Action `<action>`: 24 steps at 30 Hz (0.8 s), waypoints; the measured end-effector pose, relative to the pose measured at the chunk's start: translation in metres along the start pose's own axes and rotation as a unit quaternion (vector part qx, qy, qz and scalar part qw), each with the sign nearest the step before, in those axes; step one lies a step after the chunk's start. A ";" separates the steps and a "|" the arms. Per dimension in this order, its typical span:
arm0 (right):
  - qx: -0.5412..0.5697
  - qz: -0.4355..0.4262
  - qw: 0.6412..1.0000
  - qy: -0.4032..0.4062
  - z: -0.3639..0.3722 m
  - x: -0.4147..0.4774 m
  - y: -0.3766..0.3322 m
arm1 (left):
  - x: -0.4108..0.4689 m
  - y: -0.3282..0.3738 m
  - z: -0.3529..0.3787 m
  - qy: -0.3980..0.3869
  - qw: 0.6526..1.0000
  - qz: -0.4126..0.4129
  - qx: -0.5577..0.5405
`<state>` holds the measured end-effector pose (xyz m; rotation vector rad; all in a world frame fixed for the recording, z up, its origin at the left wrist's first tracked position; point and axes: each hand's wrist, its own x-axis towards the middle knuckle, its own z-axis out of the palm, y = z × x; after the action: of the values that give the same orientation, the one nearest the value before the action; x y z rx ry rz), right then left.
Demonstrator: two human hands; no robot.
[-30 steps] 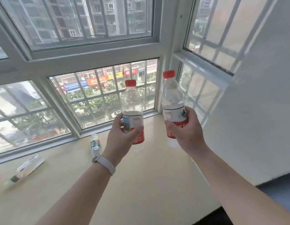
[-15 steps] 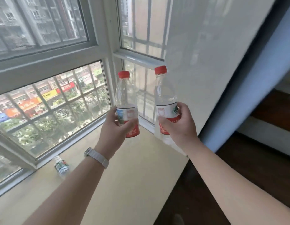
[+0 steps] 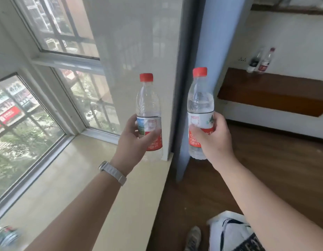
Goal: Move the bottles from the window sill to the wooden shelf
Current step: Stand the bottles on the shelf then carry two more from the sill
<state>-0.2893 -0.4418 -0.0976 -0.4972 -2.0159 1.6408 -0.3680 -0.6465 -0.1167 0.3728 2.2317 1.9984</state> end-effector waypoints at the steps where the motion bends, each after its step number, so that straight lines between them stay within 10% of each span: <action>1: -0.007 0.005 1.000 0.009 -0.010 0.008 0.007 | 0.008 0.000 0.015 -0.009 1.000 -0.001 0.001; 24: -0.044 0.080 0.978 0.185 -0.257 0.178 0.103 | 0.170 0.031 0.352 -0.224 0.973 0.015 0.058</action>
<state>-0.2871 -0.1144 -0.1322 -0.9454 -1.8103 1.4232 -0.4393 -0.2606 -0.1154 0.7859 2.0618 1.5946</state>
